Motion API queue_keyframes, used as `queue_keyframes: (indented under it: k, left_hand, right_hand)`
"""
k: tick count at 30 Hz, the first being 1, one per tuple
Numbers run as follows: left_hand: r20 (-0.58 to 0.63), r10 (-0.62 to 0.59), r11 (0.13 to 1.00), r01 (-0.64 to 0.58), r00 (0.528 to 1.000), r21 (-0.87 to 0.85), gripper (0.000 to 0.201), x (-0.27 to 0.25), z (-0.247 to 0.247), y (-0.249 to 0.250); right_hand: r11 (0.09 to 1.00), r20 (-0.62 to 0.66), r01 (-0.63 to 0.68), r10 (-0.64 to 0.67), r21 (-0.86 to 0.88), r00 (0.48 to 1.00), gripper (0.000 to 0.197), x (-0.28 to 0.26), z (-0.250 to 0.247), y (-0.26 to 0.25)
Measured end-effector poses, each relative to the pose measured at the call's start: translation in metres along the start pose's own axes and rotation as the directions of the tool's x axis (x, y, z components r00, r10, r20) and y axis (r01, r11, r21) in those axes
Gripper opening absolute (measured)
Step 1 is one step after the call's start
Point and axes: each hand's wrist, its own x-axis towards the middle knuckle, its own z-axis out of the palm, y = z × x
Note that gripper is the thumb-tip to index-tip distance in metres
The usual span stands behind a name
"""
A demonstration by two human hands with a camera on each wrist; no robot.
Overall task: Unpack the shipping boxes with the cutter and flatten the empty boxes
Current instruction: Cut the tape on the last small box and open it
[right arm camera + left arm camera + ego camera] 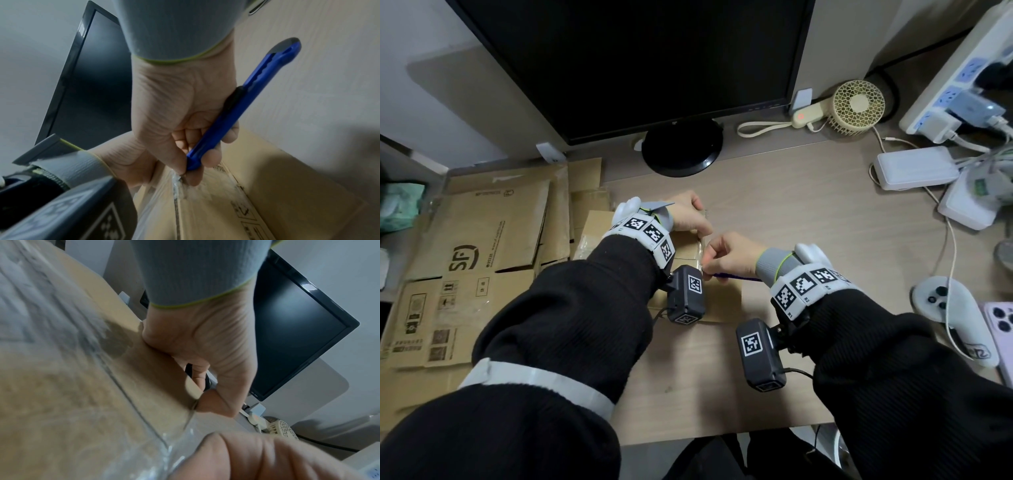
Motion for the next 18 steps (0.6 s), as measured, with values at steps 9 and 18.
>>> queue_keyframes:
  k: [9,18]
  left_hand:
    - [-0.053,0.038,0.998,-0.041,0.998,-0.055,0.050,0.009,0.001,-0.009]
    - [-0.305,0.175,0.889,-0.283,0.936,-0.359,0.027,-0.008,-0.050,-0.050]
  right_hand:
    - [0.997,0.121,-0.066,0.070,-0.042,0.990,0.029,-0.007,-0.001,-0.001]
    - [1.000,-0.439,-0.002,-0.004,-0.013,0.899,0.026,0.015,-0.030,-0.012]
